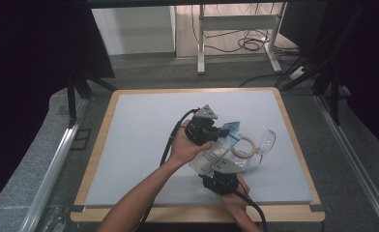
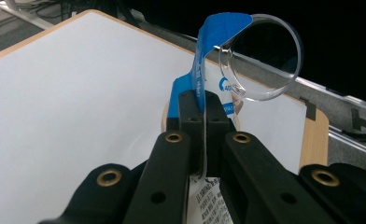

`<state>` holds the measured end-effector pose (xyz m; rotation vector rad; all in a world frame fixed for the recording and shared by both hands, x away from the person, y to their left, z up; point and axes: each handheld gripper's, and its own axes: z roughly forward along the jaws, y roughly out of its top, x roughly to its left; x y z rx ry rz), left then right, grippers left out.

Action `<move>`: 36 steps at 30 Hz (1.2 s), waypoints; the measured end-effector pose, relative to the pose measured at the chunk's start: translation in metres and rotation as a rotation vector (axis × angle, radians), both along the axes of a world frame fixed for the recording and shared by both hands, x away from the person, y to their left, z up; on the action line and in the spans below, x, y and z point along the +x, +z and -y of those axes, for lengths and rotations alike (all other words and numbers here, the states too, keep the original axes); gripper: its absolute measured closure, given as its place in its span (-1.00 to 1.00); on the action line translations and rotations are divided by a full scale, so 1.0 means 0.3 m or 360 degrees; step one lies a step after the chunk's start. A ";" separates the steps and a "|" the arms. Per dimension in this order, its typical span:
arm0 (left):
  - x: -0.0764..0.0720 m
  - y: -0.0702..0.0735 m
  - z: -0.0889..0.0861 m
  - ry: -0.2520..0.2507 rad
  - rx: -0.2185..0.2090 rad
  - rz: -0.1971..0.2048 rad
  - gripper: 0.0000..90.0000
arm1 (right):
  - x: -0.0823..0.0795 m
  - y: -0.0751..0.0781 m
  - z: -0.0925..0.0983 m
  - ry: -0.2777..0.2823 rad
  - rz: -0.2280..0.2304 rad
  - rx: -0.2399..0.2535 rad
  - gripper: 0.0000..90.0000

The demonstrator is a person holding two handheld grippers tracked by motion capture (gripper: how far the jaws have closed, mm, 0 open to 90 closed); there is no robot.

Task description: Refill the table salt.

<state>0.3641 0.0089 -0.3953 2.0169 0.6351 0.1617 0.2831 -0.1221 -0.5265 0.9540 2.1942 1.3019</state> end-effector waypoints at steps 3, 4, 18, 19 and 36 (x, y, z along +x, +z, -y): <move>0.002 0.002 0.008 -0.0001 0.0016 0.0007 1.00 | 0.004 0.000 0.002 0.0001 0.0001 0.0000 0.18; 0.003 0.002 0.010 0.0000 0.0013 0.0005 1.00 | 0.005 0.001 0.002 0.0000 0.0001 -0.0003 0.18; 0.016 -0.001 0.025 0.0003 0.0064 -0.0001 1.00 | 0.010 0.002 0.001 0.0024 -0.0044 0.0041 0.19; 0.016 0.000 0.027 0.0003 0.0066 -0.0002 1.00 | 0.010 0.003 0.001 0.0024 -0.0047 0.0047 0.19; 0.019 0.012 0.053 -0.0001 0.0116 0.0009 1.00 | 0.011 0.013 0.008 0.0041 -0.0093 0.0150 0.19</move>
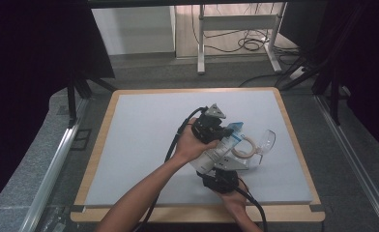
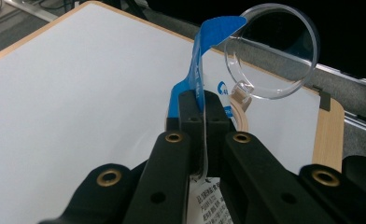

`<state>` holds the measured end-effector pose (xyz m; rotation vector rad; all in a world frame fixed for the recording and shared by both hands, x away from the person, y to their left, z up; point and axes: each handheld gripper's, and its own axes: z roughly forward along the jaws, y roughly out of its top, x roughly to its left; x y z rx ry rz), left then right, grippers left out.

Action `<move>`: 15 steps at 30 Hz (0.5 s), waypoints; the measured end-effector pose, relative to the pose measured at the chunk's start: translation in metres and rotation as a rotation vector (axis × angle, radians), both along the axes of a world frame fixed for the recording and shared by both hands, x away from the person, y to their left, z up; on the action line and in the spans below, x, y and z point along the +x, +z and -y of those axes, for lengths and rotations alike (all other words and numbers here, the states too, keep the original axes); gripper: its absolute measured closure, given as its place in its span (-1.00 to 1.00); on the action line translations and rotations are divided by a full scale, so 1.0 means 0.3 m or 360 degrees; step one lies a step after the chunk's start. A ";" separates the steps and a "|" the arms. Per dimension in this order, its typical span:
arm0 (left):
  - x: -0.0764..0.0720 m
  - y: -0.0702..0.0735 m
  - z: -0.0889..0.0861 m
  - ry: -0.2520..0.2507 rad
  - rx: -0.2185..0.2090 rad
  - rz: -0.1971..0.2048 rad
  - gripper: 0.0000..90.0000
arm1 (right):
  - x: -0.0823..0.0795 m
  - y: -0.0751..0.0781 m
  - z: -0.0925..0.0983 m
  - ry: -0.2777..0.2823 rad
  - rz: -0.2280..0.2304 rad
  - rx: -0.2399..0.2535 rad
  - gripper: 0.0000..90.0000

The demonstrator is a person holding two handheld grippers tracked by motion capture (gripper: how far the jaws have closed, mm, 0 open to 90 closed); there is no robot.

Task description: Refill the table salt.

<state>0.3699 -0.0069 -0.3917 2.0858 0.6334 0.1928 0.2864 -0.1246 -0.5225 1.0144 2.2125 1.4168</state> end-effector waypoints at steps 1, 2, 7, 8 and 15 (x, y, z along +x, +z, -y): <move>0.001 0.001 0.000 -0.0002 0.0005 0.0002 1.00 | 0.000 0.001 0.000 0.0000 -0.0001 0.0005 0.19; 0.001 0.001 0.000 -0.0005 0.0005 0.0001 1.00 | 0.000 0.001 0.000 0.0000 -0.0002 0.0007 0.19; 0.004 0.001 0.000 -0.0016 0.0006 -0.0004 1.00 | -0.001 0.001 0.000 -0.0001 0.0001 0.0003 0.19; 0.005 0.001 0.000 -0.0018 0.0006 -0.0005 1.00 | 0.000 0.000 0.000 -0.0001 0.0001 0.0003 0.19; 0.011 -0.002 -0.004 -0.0031 0.0007 -0.0018 1.00 | 0.001 -0.003 -0.002 -0.0003 -0.0003 -0.0001 0.19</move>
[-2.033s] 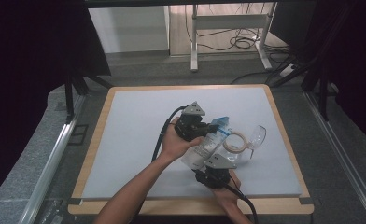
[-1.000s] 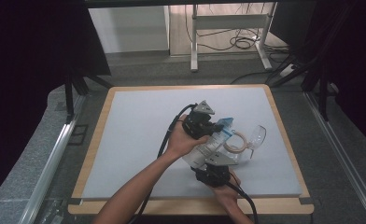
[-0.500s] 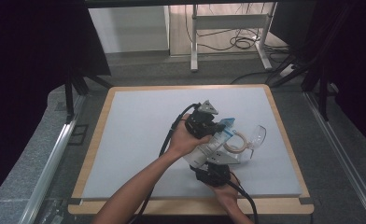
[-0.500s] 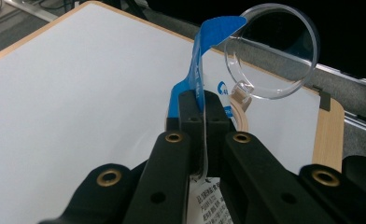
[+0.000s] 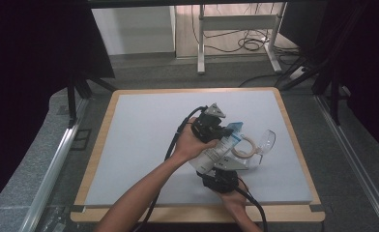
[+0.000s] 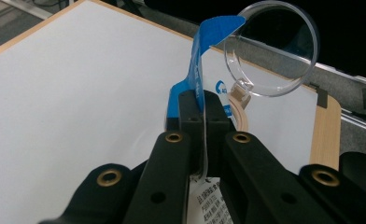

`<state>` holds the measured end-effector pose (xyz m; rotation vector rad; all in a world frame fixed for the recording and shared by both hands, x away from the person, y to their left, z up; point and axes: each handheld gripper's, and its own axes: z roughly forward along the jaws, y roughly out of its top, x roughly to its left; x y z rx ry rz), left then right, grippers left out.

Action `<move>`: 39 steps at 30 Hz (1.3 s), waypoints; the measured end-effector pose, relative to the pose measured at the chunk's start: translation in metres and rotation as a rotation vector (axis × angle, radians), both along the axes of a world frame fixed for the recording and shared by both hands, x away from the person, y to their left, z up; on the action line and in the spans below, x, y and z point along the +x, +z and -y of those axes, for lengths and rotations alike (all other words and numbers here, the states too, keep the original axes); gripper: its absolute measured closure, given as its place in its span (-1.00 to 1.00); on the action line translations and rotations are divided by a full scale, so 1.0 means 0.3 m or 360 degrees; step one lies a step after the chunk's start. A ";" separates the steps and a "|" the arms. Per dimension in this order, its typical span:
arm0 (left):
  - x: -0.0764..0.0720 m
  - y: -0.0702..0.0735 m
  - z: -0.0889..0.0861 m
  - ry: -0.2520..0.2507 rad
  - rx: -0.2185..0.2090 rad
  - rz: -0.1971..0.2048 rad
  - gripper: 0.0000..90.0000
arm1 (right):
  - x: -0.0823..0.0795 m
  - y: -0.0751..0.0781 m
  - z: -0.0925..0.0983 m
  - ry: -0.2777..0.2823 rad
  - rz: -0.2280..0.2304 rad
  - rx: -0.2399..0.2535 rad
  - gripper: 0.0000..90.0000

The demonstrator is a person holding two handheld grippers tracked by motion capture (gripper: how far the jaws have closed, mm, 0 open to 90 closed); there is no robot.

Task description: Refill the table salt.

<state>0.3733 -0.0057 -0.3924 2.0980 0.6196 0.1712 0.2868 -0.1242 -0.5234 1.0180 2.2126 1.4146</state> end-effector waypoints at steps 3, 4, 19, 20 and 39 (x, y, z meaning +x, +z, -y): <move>0.001 0.001 -0.002 -0.0007 0.0007 -0.0002 1.00 | 0.000 -0.001 -0.001 0.0001 0.0002 -0.0002 0.19; 0.001 0.002 -0.002 -0.0008 0.0009 -0.0001 1.00 | 0.000 -0.001 -0.002 0.0004 0.0005 -0.0003 0.19; 0.049 0.007 -0.030 -0.0073 -0.0028 -0.0135 1.00 | -0.001 0.003 -0.007 -0.0002 -0.0004 0.0019 0.19; 0.052 0.008 -0.029 -0.0073 -0.0034 -0.0148 1.00 | 0.000 0.004 -0.008 0.0000 -0.0006 0.0023 0.19; 0.056 0.036 0.045 -0.0126 0.0159 -0.0119 1.00 | 0.002 0.031 -0.024 -0.0046 -0.0044 0.0082 0.20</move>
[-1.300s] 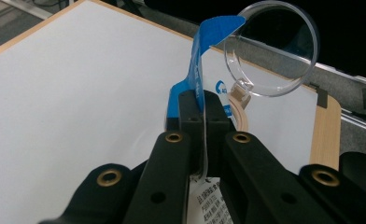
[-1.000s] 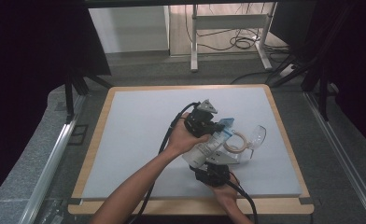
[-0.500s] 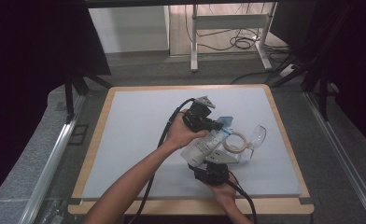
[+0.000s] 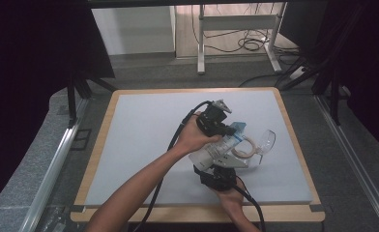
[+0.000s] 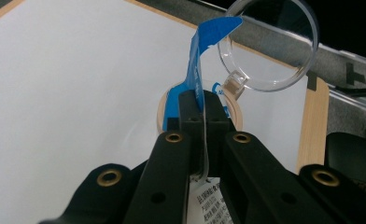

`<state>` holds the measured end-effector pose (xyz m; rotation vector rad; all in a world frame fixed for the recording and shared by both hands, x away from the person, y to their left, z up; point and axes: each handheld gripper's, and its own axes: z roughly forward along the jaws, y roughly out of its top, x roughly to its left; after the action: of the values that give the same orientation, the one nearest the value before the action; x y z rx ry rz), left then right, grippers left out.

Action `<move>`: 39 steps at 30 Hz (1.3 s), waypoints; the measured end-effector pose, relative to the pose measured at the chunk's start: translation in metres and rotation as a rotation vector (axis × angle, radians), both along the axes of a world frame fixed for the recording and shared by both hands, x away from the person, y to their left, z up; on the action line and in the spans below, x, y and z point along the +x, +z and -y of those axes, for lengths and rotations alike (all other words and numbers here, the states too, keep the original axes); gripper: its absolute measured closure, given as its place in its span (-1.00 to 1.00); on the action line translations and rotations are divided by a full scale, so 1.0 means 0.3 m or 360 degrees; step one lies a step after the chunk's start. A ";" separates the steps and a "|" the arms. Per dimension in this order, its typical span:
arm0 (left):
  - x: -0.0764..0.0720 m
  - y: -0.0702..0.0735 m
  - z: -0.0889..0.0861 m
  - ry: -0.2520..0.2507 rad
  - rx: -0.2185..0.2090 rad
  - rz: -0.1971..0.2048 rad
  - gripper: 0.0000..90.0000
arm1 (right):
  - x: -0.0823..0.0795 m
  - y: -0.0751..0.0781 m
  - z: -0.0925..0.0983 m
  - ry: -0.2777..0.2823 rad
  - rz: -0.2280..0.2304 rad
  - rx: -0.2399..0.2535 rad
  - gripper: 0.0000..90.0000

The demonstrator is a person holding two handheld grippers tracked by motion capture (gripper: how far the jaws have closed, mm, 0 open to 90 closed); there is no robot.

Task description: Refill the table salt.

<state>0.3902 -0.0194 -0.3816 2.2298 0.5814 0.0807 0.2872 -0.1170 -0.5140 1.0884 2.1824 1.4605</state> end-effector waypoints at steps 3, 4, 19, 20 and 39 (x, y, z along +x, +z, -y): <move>-0.001 0.001 0.012 -0.0008 0.0026 0.0012 1.00 | -0.001 0.002 -0.001 -0.0001 0.0000 0.0012 0.20; -0.001 0.002 0.015 -0.0010 0.0030 0.0007 1.00 | -0.001 0.003 -0.002 -0.0002 0.0000 0.0017 0.20; 0.008 0.001 0.046 -0.0018 0.0082 0.0006 1.00 | 0.003 0.010 0.000 0.0005 0.0000 0.0043 0.20; 0.010 0.001 0.045 -0.0025 0.0089 0.0013 1.00 | 0.003 0.011 0.000 0.0006 0.0002 0.0044 0.20; 0.034 -0.006 0.085 -0.0037 0.0118 0.0006 1.00 | 0.009 0.019 0.013 -0.0010 -0.0007 0.0083 0.21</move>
<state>0.4003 -0.0449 -0.3835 2.3071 0.5582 0.0957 0.2901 -0.1208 -0.5081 1.1157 2.1530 1.5220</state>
